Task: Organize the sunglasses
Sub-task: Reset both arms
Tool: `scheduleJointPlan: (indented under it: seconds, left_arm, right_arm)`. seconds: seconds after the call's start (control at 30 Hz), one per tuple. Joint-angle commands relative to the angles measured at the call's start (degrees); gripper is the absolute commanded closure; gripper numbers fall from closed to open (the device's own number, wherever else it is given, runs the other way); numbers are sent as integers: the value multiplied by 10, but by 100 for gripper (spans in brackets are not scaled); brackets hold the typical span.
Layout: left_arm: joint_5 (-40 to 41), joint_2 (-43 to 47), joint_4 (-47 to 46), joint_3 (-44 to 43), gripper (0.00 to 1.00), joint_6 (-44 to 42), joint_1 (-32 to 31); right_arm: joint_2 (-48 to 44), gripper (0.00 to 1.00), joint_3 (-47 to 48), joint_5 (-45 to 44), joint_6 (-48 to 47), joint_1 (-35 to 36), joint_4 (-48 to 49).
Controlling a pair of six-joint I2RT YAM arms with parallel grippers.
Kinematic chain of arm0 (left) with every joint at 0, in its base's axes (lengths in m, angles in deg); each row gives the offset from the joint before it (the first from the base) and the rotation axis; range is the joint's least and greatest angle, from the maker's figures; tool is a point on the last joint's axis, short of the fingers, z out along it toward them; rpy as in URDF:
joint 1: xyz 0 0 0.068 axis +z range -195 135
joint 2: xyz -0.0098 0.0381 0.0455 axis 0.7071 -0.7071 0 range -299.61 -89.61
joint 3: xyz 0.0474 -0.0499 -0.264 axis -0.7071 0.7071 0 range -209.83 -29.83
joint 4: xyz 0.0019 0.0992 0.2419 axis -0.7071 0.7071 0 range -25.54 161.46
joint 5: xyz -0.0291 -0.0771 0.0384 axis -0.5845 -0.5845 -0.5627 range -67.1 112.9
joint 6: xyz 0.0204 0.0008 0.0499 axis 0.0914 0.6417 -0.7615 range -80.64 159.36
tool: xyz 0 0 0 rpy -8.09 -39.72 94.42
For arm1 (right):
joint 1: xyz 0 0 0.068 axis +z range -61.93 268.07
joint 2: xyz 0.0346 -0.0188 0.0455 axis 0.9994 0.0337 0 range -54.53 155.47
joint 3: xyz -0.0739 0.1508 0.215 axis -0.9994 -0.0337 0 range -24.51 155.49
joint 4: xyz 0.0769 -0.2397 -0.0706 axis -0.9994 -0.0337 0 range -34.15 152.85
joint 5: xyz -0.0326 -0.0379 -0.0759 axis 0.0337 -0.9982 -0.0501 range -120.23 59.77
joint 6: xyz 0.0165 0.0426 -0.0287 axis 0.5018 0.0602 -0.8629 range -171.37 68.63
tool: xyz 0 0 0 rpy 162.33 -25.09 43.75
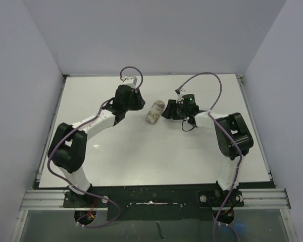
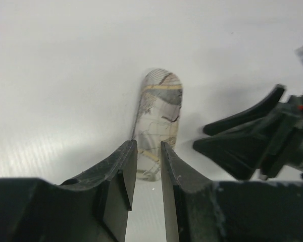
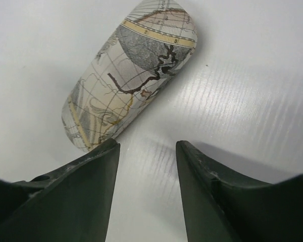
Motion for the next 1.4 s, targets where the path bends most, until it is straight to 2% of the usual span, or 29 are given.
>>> scheduleJointPlan:
  seconds: [0.0, 0.27, 0.33, 0.37, 0.53, 0.6, 0.7, 1.0, 1.07, 1.1, 1.17, 1.23, 1.37]
  left_arm:
    - [104, 59, -66, 71, 75, 2, 0]
    - [213, 141, -107, 183, 75, 22, -2]
    - [243, 162, -110, 211, 75, 23, -3]
    - [259, 173, -109, 228, 75, 26, -3]
    - [287, 225, -126, 293, 75, 29, -3]
    - [291, 235, -127, 309, 75, 29, -3]
    - [298, 249, -128, 330, 76, 29, -3]
    - [310, 270, -142, 378, 73, 20, -4]
    - [314, 267, -142, 382, 66, 21, -4]
    - [316, 265, -142, 384, 57, 21, -4]
    - [314, 264, -149, 391, 53, 20, -4]
    - [312, 265, -157, 398, 42, 19, -4]
    - [307, 270, -167, 407, 36, 14, -4]
  right_arm:
    - [-82, 49, -3, -48, -30, 15, -33]
    - [-139, 40, -4, -107, -37, 28, -94]
    - [-149, 33, -4, -135, -35, 31, -112]
    - [-156, 24, -7, -151, -37, 34, -114]
    - [-185, 15, -25, -178, -37, 36, -114]
    - [-194, 4, -30, -184, -39, 37, -115]
    - [-209, 0, -41, -194, -38, 34, -110]
    - [-262, 2, -83, -271, -46, 28, -103]
    - [-276, 2, -93, -297, -47, 28, -104]
    - [-283, 2, -95, -312, -43, 28, -111]
    - [-289, 2, -96, -344, -42, 28, -124]
    - [-293, 2, -95, -374, -39, 28, -139]
    - [-305, 2, -102, -400, -40, 28, -143]
